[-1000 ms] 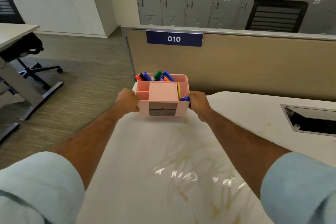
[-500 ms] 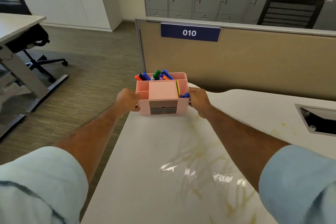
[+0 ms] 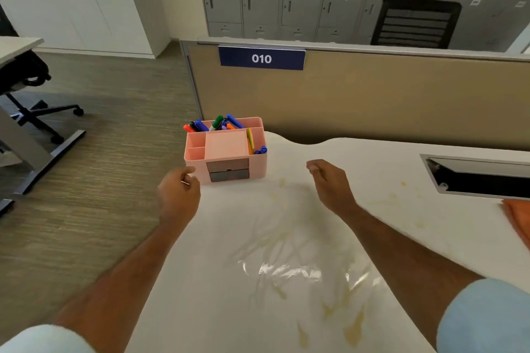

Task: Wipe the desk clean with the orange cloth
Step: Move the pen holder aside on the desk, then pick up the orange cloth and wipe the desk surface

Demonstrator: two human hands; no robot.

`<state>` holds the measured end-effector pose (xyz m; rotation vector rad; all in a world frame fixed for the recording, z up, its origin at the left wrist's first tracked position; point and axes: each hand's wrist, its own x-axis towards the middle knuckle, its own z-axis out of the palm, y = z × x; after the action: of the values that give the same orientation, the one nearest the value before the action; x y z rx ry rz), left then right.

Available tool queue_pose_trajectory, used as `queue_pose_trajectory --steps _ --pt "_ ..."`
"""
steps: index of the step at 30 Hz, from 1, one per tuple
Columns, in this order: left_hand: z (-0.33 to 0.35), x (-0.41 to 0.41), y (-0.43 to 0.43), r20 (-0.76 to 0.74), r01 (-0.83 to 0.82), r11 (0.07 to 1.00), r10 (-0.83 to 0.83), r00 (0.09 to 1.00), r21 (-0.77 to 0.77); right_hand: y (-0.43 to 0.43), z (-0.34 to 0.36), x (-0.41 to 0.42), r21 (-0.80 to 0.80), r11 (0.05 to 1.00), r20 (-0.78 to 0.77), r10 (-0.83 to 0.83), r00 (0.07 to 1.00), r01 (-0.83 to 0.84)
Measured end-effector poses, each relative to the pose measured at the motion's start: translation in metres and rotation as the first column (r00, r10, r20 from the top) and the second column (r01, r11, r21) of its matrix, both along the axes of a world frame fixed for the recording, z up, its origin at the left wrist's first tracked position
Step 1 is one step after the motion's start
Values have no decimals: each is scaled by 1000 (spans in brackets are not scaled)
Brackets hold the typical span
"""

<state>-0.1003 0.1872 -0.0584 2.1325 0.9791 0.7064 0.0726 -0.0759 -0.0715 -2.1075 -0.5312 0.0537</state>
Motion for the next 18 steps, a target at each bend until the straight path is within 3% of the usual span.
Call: queue_pose_trajectory --steps 5,10,14,18 --pt "-7 13 -77 -91 243 968 -247 965 -62 -99 -10 -8 -112 988 104 -93 990 105" --pt "-4 42 -164 -149 496 865 -502 852 -79 -207 -6 -12 -156 956 73 -238 968 247" --pt "-1 60 -234 -211 630 771 -634 744 -94 -284 -1 -15 -210 910 98 -343 934 356" --pt "-1 73 -289 -243 691 712 -697 675 -121 -354 -2 -14 -378 821 139 -407 903 428"
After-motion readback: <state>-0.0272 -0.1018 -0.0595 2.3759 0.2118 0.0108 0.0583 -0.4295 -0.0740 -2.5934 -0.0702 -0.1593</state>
